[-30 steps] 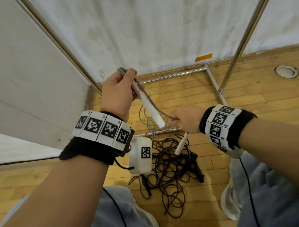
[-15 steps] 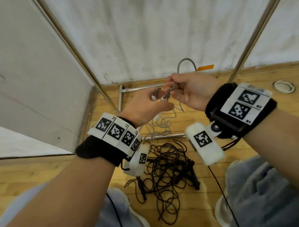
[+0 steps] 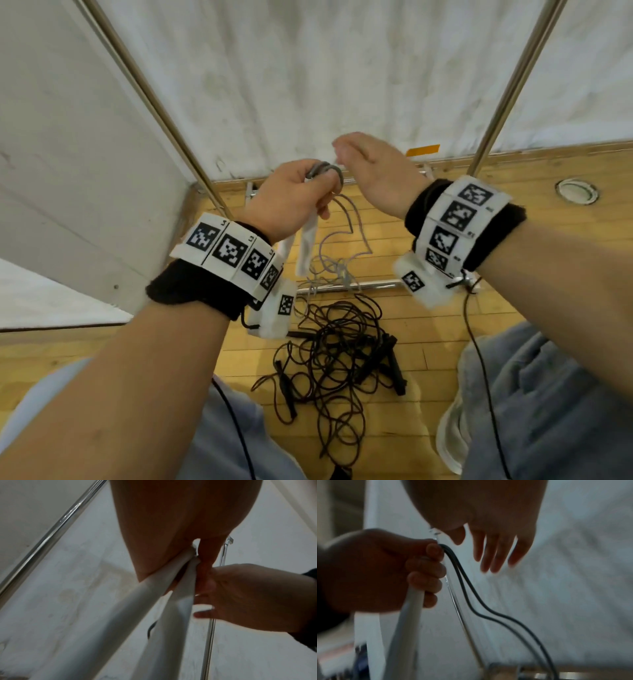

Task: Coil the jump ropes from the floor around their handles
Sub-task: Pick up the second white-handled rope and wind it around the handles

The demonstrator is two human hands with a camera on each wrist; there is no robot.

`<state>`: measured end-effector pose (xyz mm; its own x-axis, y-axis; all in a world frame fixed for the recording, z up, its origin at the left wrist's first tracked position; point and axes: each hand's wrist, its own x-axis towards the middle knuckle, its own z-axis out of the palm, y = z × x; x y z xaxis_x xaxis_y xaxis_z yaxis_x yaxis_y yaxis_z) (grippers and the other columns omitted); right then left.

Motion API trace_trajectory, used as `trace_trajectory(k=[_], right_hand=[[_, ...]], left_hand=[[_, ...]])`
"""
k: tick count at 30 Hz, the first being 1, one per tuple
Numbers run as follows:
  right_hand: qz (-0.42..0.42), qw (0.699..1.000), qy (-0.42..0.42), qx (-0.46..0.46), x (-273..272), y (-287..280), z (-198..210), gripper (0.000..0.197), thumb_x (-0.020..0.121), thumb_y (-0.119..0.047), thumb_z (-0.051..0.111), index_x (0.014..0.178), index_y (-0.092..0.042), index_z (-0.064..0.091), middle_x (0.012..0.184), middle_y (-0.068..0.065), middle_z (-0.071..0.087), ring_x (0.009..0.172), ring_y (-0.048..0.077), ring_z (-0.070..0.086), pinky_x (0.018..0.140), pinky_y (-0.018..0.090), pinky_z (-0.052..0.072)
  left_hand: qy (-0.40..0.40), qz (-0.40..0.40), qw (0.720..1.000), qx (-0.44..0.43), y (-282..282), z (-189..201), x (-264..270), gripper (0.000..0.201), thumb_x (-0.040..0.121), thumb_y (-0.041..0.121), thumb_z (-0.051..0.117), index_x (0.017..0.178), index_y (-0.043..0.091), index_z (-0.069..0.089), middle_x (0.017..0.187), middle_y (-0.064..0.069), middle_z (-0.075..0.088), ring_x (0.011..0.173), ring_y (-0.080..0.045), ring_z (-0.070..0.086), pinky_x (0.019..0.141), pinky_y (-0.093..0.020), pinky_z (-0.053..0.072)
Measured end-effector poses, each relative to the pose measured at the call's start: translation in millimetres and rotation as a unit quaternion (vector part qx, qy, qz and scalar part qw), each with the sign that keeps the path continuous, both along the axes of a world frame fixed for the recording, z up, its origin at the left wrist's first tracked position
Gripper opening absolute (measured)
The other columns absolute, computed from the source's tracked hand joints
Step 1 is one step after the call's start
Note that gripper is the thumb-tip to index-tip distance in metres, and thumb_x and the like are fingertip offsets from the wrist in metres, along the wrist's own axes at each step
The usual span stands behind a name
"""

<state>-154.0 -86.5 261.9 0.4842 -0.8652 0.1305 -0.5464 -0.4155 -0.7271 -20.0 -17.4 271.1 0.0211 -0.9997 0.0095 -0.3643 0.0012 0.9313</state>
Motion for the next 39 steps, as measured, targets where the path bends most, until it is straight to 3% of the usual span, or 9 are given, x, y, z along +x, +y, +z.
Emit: trace_trajectory(k=[1, 3, 7, 12, 17, 20, 27, 33, 39], right_hand=[[0.032, 0.997, -0.026, 0.073, 3.5, 3.0, -2.6, 0.04, 0.102, -0.034, 0.033, 0.108, -0.008, 0.063, 0.114, 0.008, 0.062, 0.106, 0.021, 0.054, 0.087, 0.021, 0.034], [0.049, 0.979, -0.071, 0.185, 8.2, 9.9, -8.8, 0.053, 0.101, -0.043, 0.028, 0.082, -0.01, 0.066, 0.093, 0.012, 0.067, 0.092, 0.026, 0.061, 0.088, 0.029, 0.041], [0.051, 0.938, -0.196, 0.282, 8.3, 18.4, -12.3, 0.057, 0.094, -0.056, 0.037, 0.057, -0.014, 0.046, 0.051, 0.001, 0.045, 0.047, 0.018, 0.043, 0.061, 0.031, 0.042], [0.067, 0.937, -0.256, 0.229, -4.7, 15.6, 0.1, 0.055, 0.091, -0.043, 0.054, 0.043, -0.025, 0.036, 0.047, -0.011, 0.027, 0.043, 0.011, 0.026, 0.052, 0.024, 0.037], [0.04, 0.947, -0.268, 0.175, -6.2, 8.5, 14.4, 0.045, 0.093, -0.032, 0.054, 0.052, -0.014, 0.048, 0.048, 0.003, 0.037, 0.045, 0.019, 0.037, 0.052, 0.027, 0.036], [0.075, 0.965, -0.212, 0.137, -4.1, 11.2, 13.0, 0.028, 0.095, -0.023, 0.054, 0.071, -0.008, 0.056, 0.054, 0.007, 0.053, 0.051, 0.022, 0.049, 0.056, 0.03, 0.042], [0.09, 0.993, -0.044, 0.055, 5.8, 16.3, 14.3, 0.046, 0.093, -0.043, 0.051, 0.062, -0.009, 0.049, 0.048, -0.002, 0.035, 0.041, 0.012, 0.035, 0.05, 0.029, 0.035], [0.059, 0.964, -0.202, 0.16, 9.0, 11.7, 19.3, 0.044, 0.093, -0.035, 0.055, 0.054, -0.016, 0.046, 0.045, -0.007, 0.032, 0.038, 0.01, 0.028, 0.044, 0.024, 0.032], [-0.031, 0.917, -0.313, 0.247, 1.5, 0.3, 21.0, 0.04, 0.095, -0.029, 0.052, 0.059, -0.011, 0.048, 0.041, -0.006, 0.03, 0.039, 0.013, 0.024, 0.051, 0.028, 0.033]], left_hand=[[0.014, 0.002, 1.0, 0.006, 1.1, 1.0, 0.1, 0.027, 0.094, 0.003, 0.05, 0.067, 0.006, 0.054, 0.051, 0.0, 0.046, 0.049, -0.015, 0.044, 0.051, -0.02, 0.04], [-0.007, 0.014, 1.0, 0.009, 2.8, 4.3, 0.4, 0.016, 0.077, 0.009, 0.06, 0.062, 0.004, 0.055, 0.046, -0.001, 0.048, 0.046, -0.016, 0.042, 0.05, -0.026, 0.036], [-0.053, 0.028, 0.998, 0.006, 10.2, 13.4, 5.4, 0.007, 0.055, 0.012, 0.051, 0.06, 0.014, 0.055, 0.046, 0.002, 0.045, 0.045, -0.012, 0.039, 0.047, -0.021, 0.032], [-0.071, 0.02, 0.997, 0.011, 13.5, 16.2, 21.1, 0.005, 0.086, 0.004, 0.06, 0.085, 0.008, 0.06, 0.06, -0.002, 0.059, 0.051, -0.009, 0.055, 0.055, -0.02, 0.046], [-0.093, -0.022, 0.995, 0.028, 18.2, 8.8, 21.7, 0.02, 0.099, 0.022, 0.05, 0.095, 0.006, 0.061, 0.081, -0.005, 0.069, 0.073, -0.013, 0.062, 0.074, -0.026, 0.049], [-0.125, -0.032, 0.992, -0.004, 19.0, 6.7, 17.1, 0.017, 0.101, 0.019, 0.045, 0.091, 0.009, 0.054, 0.072, -0.002, 0.061, 0.063, -0.011, 0.057, 0.065, -0.021, 0.047], [-0.201, -0.052, 0.978, 0.011, 16.7, 2.5, 26.7, 0.021, 0.097, 0.026, 0.052, 0.077, 0.019, 0.054, 0.069, 0.005, 0.062, 0.062, -0.005, 0.057, 0.067, -0.023, 0.046], [-0.177, -0.014, 0.983, 0.05, 12.3, -9.3, 40.8, 0.008, 0.084, 0.025, 0.07, 0.088, 0.02, 0.066, 0.077, 0.008, 0.068, 0.067, -0.002, 0.06, 0.068, -0.022, 0.047], [-0.093, 0.013, 0.995, 0.036, 7.8, -22.4, 45.8, 0.003, 0.094, 0.025, 0.059, 0.095, 0.023, 0.062, 0.077, 0.001, 0.069, 0.067, -0.004, 0.064, 0.059, -0.017, 0.05]])
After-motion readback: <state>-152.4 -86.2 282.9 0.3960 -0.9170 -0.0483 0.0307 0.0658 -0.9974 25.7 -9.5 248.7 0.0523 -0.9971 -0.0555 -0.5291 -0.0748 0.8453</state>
